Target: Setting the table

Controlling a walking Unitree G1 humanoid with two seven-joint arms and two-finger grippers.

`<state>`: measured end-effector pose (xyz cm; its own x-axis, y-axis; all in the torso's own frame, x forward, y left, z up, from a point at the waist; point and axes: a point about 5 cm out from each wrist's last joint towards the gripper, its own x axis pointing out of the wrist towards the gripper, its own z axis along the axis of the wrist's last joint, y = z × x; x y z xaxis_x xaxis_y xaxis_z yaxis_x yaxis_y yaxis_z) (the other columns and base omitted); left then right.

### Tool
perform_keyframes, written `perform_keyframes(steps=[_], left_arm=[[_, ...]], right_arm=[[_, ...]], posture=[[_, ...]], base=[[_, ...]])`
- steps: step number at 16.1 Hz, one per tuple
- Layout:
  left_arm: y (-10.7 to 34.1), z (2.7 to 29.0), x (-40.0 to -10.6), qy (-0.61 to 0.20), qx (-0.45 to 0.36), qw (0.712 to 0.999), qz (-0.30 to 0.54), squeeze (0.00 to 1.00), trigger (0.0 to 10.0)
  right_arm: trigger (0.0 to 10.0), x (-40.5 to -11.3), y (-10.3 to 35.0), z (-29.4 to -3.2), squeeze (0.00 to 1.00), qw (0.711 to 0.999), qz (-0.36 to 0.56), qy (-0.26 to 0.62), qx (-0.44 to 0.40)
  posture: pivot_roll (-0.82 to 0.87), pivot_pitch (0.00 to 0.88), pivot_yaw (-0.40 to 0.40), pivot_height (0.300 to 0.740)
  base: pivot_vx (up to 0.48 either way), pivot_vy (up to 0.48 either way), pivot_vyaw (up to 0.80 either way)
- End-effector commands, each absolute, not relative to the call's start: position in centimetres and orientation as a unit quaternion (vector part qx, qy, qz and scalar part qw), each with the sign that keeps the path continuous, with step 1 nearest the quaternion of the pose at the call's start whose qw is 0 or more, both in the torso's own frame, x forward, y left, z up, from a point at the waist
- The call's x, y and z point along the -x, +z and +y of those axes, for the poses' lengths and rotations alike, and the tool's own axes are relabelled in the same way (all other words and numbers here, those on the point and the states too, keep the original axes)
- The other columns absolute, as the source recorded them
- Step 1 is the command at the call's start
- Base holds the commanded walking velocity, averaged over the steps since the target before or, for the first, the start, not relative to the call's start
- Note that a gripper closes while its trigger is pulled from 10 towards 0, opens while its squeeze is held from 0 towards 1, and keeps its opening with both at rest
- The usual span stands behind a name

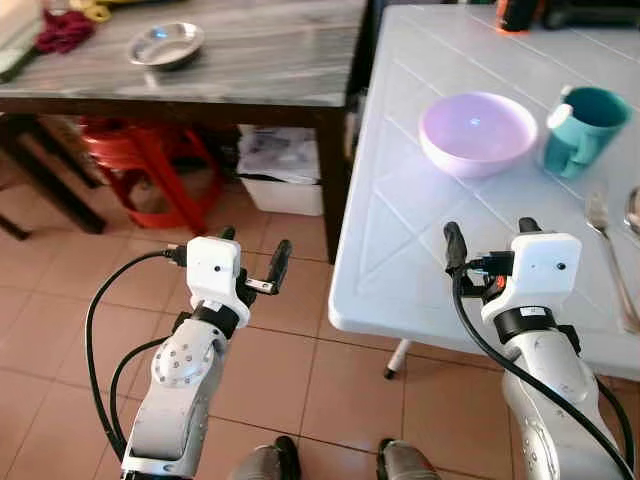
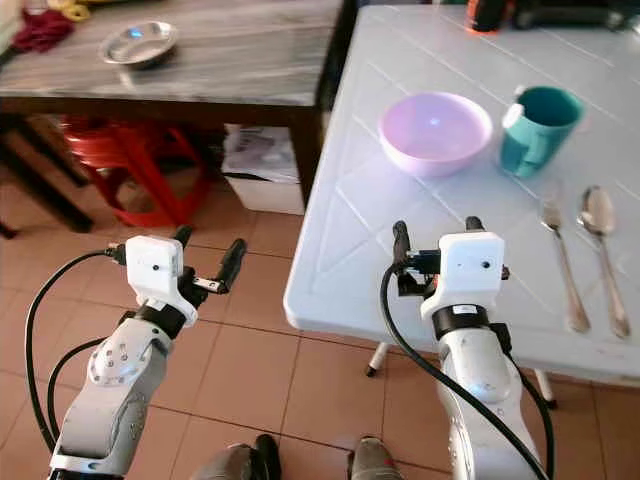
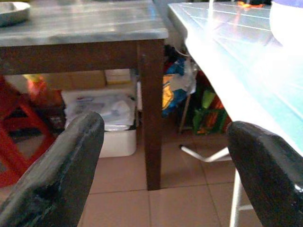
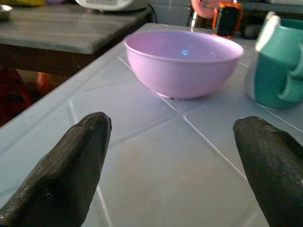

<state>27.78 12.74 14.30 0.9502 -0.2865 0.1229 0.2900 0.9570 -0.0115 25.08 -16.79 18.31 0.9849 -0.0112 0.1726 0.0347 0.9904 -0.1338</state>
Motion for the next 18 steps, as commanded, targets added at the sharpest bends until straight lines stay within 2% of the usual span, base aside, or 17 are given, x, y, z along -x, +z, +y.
perform_keyframes(steps=[1,17,18], left_arm=[[14.23,12.95,-27.63,-0.144,0.015,0.988,-0.057,0.00,10.0],[14.48,12.31,-27.62,-0.170,0.032,0.983,-0.057,0.00,10.0],[14.56,12.19,-27.66,-0.175,0.020,0.983,-0.060,0.00,10.0]], right_arm=[[10.0,-25.05,18.02,-16.98,0.00,0.995,-0.077,-0.015,0.067],[10.0,-25.03,18.24,-17.11,0.00,0.993,-0.083,-0.020,0.076],[10.0,-25.13,18.58,-17.27,0.00,0.992,-0.092,-0.027,0.087]], posture=[[-0.16,0.239,0.100,0.740],[-0.16,0.241,0.102,0.740],[-0.16,0.241,0.102,0.740]], base=[[0.000,0.000,-0.79],[0.000,0.000,-0.79],[0.000,0.000,0.00]])
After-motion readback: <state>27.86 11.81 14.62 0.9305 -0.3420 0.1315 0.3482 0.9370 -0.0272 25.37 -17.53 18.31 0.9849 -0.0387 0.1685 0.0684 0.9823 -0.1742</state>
